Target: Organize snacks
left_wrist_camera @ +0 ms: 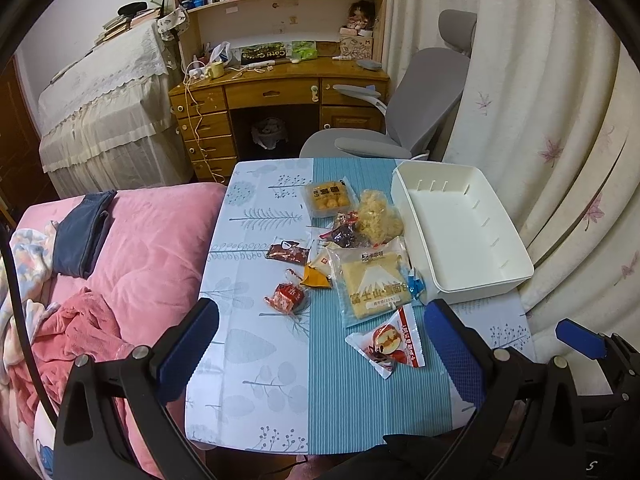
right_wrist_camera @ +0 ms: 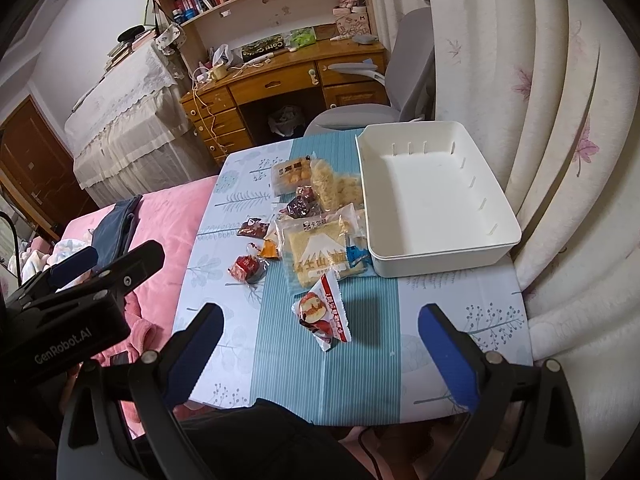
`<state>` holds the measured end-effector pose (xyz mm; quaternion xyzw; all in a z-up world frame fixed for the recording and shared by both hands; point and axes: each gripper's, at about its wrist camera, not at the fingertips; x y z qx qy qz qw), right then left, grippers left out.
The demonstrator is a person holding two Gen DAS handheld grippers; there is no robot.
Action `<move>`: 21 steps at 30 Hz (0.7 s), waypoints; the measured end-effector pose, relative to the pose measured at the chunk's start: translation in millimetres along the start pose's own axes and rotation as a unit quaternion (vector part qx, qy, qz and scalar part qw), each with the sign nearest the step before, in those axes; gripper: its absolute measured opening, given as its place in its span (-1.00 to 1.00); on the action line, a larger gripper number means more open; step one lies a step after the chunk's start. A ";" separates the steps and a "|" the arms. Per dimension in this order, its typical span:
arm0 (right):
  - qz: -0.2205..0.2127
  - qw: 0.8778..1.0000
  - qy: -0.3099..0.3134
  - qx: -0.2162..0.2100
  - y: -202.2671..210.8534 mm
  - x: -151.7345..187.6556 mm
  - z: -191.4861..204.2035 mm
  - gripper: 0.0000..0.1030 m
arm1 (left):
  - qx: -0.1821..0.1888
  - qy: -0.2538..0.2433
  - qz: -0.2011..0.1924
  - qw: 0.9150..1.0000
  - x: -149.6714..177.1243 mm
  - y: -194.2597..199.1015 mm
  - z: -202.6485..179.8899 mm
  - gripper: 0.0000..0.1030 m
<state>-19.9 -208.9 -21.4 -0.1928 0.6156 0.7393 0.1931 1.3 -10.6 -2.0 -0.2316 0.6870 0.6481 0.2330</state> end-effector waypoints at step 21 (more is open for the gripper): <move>0.033 0.999 0.007 -0.031 -3.5 8.0 -11.6 0.91 | -0.012 0.026 0.023 0.999 7.8 -2.1 -4.1 0.99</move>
Point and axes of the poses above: each gripper's, at about its wrist camera, not at the fingertips, and y roughly against the way its jaws point, z to its left, x to its underside, and after that the axes turned 2 degrees about x, right-handed
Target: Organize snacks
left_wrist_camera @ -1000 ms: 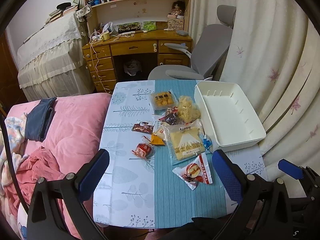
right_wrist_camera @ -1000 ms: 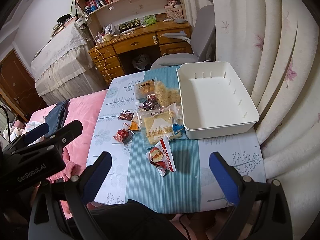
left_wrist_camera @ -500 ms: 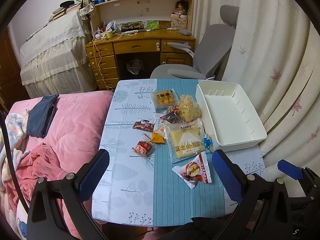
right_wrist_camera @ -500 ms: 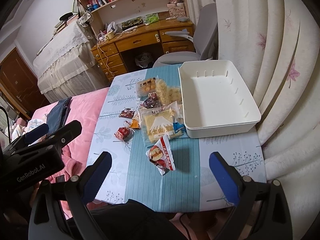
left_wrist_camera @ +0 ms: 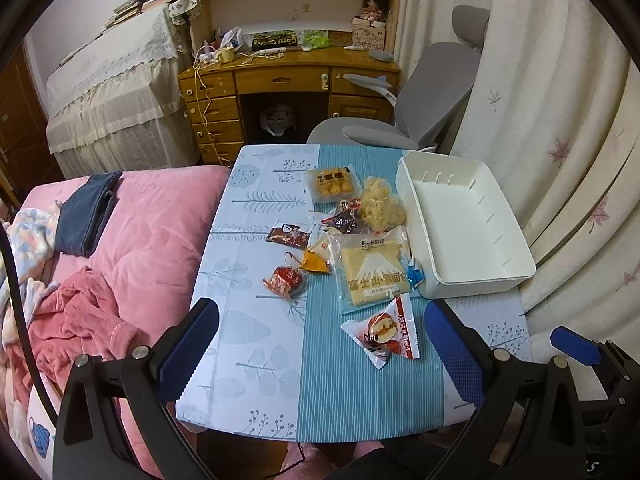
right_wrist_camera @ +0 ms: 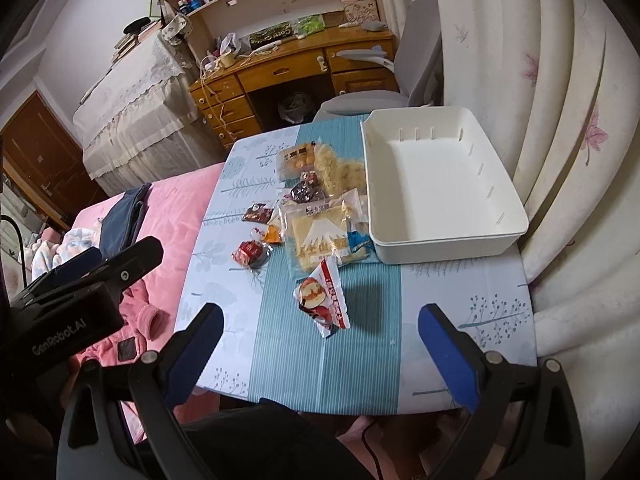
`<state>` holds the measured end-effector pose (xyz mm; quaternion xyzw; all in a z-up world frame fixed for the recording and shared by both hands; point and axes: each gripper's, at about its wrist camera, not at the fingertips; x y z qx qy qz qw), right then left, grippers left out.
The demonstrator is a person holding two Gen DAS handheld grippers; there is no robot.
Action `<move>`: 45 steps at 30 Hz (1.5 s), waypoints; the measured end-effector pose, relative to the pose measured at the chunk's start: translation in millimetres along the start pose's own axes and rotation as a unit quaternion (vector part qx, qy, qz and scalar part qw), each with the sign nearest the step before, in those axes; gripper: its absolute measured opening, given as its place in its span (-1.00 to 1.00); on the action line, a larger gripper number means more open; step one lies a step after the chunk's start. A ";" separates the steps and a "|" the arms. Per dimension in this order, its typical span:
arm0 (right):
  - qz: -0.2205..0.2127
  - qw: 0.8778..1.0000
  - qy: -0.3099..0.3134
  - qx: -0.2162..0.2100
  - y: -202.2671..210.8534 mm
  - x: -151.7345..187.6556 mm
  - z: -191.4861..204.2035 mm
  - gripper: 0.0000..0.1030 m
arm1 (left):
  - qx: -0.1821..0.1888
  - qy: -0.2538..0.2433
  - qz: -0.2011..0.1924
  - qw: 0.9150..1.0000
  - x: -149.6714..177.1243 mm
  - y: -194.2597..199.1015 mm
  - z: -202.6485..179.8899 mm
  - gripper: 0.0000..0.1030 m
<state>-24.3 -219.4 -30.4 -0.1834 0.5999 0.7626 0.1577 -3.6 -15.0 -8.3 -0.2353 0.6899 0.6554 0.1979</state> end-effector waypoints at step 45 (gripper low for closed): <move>0.196 0.968 -0.156 0.026 -158.2 9.6 -3.4 0.91 | 0.051 -0.062 0.172 0.982 -24.5 -169.7 76.1 0.99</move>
Point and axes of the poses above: each gripper's, at about its wrist camera, not at the fingertips, and y roughly against the way its jaws point, z to its left, x to its underside, and after that the axes turned 2 degrees about x, right-handed
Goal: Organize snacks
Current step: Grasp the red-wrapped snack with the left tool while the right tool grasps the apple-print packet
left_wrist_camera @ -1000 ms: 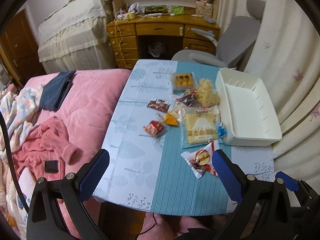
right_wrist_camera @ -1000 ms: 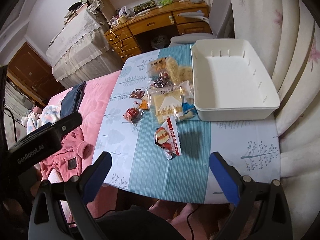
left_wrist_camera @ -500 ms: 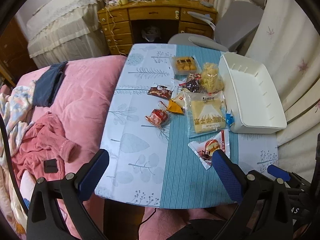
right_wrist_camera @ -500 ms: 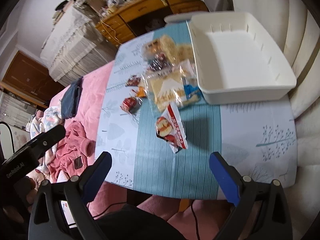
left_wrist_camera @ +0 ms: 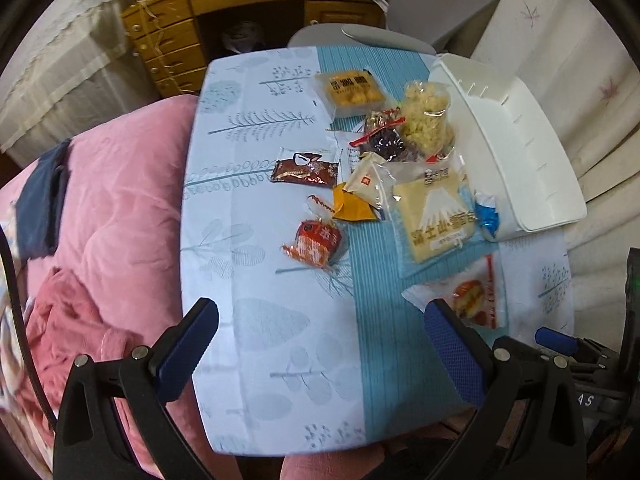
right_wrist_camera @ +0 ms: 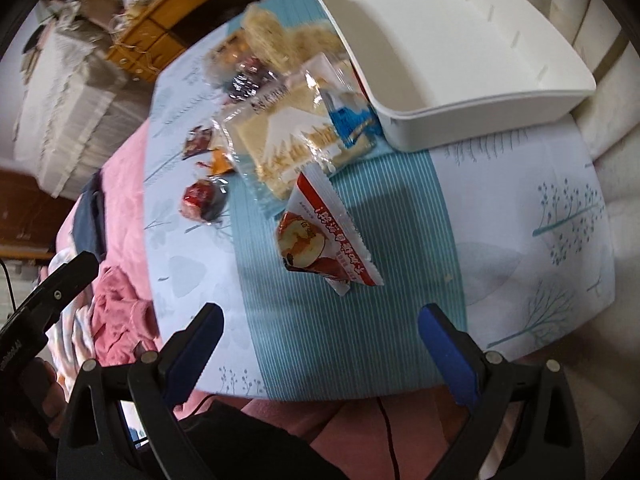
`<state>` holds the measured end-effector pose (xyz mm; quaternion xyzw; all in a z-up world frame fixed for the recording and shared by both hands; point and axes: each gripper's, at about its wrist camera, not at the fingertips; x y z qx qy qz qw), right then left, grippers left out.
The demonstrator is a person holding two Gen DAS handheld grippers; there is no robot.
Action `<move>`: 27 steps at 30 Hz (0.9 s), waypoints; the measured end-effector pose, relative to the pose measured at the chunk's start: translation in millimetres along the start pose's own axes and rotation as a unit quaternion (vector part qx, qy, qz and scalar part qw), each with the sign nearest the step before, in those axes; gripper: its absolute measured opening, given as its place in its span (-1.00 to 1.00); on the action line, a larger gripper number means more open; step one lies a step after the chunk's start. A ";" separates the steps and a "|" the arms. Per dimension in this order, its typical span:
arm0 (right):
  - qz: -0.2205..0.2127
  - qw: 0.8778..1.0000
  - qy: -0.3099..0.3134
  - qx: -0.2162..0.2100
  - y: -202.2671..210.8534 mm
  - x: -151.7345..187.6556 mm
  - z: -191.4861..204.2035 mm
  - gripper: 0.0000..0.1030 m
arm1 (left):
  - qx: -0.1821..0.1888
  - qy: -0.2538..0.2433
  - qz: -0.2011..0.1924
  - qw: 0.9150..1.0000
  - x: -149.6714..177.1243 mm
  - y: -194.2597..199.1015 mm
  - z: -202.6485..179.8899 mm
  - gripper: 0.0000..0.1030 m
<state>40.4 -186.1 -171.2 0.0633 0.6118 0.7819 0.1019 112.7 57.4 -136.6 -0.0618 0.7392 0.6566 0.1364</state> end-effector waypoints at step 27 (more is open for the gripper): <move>-0.033 0.993 -0.009 0.111 -78.6 -5.3 27.6 0.91 | 0.034 -0.119 0.012 0.992 -32.0 -140.5 6.3 0.77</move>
Point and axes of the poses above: each gripper's, at about its wrist camera, not at the fingertips, and y roughly against the way its jaws point, z to its left, x to its underside, and after that the axes turned 2 degrees about x, right-handed
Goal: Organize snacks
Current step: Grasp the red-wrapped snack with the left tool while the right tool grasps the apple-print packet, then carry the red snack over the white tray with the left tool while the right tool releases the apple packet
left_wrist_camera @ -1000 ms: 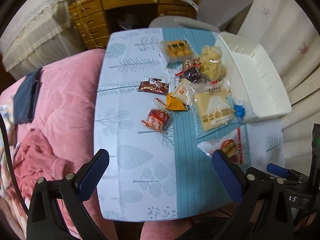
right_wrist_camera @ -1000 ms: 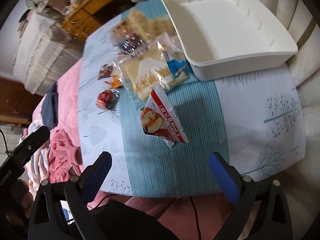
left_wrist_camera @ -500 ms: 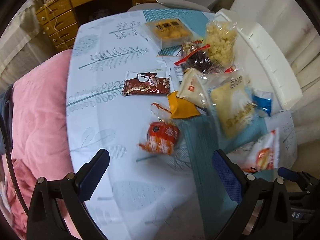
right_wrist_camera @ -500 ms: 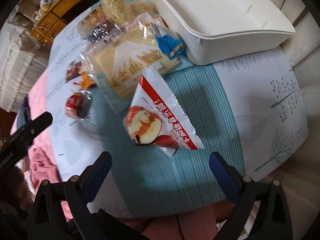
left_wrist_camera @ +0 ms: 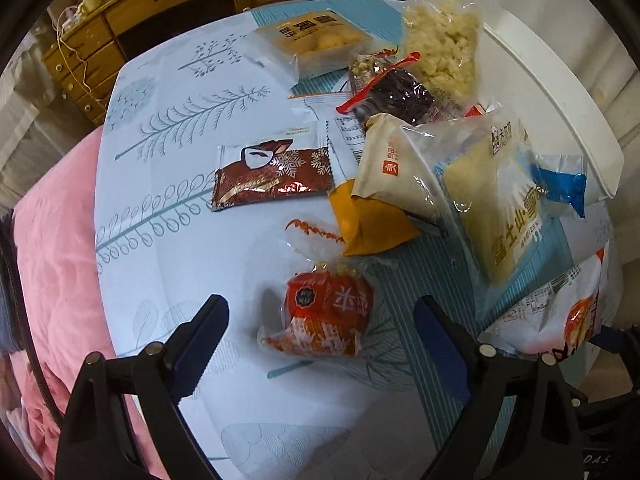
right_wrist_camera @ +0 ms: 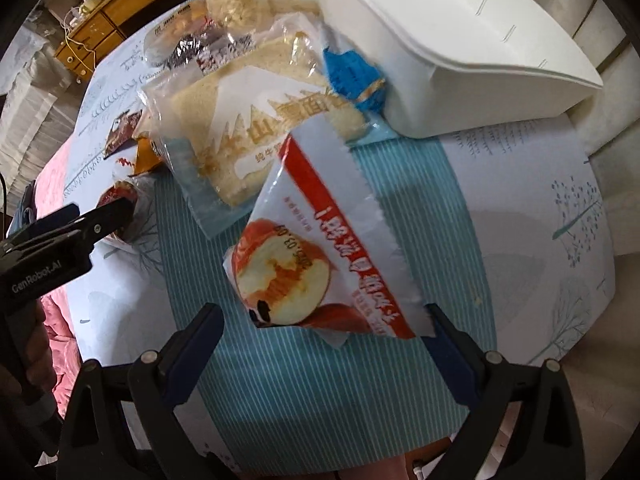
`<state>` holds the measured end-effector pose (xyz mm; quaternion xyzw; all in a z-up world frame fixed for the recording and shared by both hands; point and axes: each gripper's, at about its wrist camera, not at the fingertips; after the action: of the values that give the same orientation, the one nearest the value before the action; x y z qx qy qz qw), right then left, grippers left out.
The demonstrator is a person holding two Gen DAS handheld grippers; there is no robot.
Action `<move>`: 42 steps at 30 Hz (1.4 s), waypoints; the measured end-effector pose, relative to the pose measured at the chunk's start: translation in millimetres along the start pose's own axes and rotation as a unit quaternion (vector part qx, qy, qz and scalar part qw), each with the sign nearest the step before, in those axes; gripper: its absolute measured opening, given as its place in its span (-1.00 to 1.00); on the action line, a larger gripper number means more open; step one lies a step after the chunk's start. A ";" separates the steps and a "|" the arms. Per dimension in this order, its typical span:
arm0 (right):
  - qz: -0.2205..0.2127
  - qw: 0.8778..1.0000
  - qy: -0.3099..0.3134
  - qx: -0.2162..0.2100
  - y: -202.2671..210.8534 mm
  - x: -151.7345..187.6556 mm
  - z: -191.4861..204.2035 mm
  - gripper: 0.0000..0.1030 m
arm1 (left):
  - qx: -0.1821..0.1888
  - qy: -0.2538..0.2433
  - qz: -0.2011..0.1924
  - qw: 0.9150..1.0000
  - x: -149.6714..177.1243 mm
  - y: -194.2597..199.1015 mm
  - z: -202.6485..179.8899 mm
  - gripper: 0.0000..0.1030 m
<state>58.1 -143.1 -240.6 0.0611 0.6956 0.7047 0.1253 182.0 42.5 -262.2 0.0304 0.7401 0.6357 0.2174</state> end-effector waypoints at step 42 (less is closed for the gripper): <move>-0.143 0.978 0.113 -0.100 117.0 -38.8 8.8 0.23 | 0.069 0.128 -0.079 0.986 8.4 112.9 4.0 -0.14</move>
<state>87.0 -144.9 -120.5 -0.1320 0.6332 0.7476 0.1507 149.7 70.3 -157.2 -0.0948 0.8041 0.5624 0.1677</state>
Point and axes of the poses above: each gripper's, at about its wrist camera, not at the fingertips, and y roughly against the way its jaws point, z to its left, x to its underside, and after that the axes turned 2 degrees about x, right-handed
